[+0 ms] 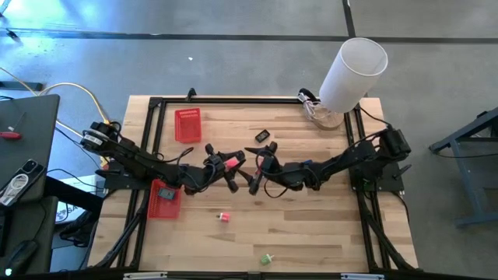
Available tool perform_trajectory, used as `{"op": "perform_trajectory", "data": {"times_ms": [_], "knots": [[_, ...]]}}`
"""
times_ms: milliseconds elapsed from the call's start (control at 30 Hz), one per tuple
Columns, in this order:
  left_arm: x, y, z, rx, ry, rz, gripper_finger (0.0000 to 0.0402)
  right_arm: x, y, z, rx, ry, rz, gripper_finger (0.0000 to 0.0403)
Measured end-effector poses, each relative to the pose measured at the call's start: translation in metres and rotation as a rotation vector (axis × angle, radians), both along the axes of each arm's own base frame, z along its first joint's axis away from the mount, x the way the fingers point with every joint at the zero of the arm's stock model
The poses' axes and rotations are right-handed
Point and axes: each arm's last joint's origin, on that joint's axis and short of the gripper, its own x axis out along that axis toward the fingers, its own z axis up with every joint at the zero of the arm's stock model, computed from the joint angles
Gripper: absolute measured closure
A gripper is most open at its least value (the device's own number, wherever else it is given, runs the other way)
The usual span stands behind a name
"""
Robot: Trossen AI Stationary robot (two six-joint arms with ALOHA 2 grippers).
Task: Pick & Place Office items
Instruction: Put the white charger adapter into the top red bin
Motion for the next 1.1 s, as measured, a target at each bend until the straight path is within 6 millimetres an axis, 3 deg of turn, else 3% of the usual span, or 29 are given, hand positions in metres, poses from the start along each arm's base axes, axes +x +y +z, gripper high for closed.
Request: {"op": "perform_trajectory", "data": {"times_ms": [733, 900, 1100], "knots": [[0.001, 0.000, 0.000, -0.012, -0.008, -0.031, 0.0264, 0.003, -0.024, -0.001, 0.040, -0.007, -0.082, 0.0053], [0.001, 0.000, 0.000, -0.001, -0.001, -0.034, 0.0264, 0.004, -0.023, -0.002, 0.037, 0.006, -0.056, 0.0092], [0.002, 0.003, 0.000, -0.001, -0.001, -0.033, 0.0264, 0.004, -0.023, -0.003, 0.039, 0.016, -0.042, 0.0176]]}}
